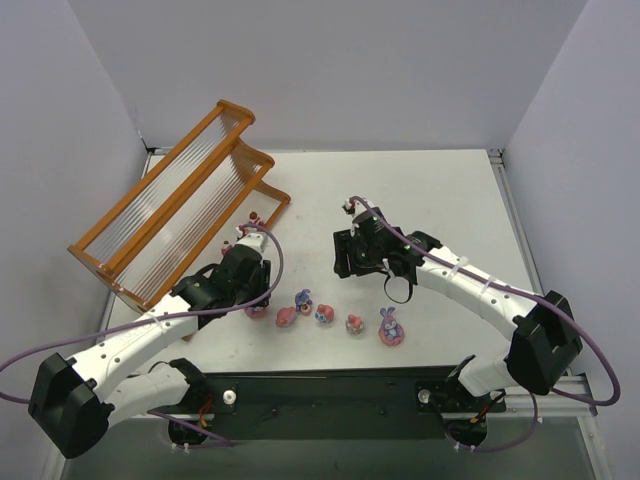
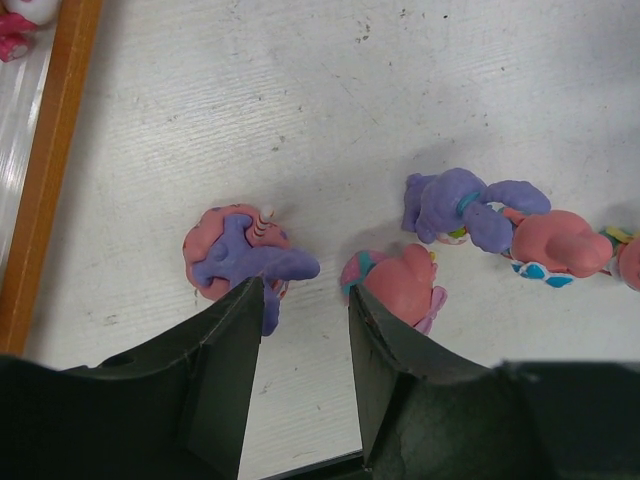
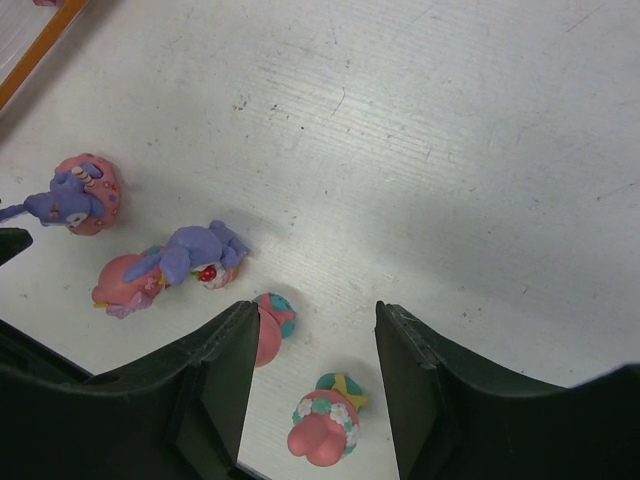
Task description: Place and organize the plastic toys onto the shelf
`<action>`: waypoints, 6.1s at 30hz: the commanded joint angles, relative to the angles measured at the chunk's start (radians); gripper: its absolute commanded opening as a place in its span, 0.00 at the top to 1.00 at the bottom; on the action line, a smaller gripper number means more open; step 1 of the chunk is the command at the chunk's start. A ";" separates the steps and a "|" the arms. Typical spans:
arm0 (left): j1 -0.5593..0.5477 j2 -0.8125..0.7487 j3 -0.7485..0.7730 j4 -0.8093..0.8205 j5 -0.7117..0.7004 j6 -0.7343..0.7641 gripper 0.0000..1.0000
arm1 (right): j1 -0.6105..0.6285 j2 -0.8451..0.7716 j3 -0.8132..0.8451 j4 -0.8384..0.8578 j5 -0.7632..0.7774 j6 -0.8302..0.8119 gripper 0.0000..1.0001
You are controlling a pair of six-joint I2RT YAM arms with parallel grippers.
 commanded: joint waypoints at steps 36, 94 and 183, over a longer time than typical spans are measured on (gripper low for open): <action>-0.002 0.036 0.064 -0.073 -0.103 -0.015 1.00 | -0.019 -0.005 0.007 -0.024 0.016 -0.007 0.53; 0.607 -0.152 0.474 -0.313 -0.025 0.804 1.00 | -0.105 0.053 0.153 -0.143 -0.068 -0.078 0.55; 0.165 -0.259 0.278 -0.023 0.375 0.298 0.28 | -0.236 -0.031 0.066 -0.150 -0.124 0.000 0.56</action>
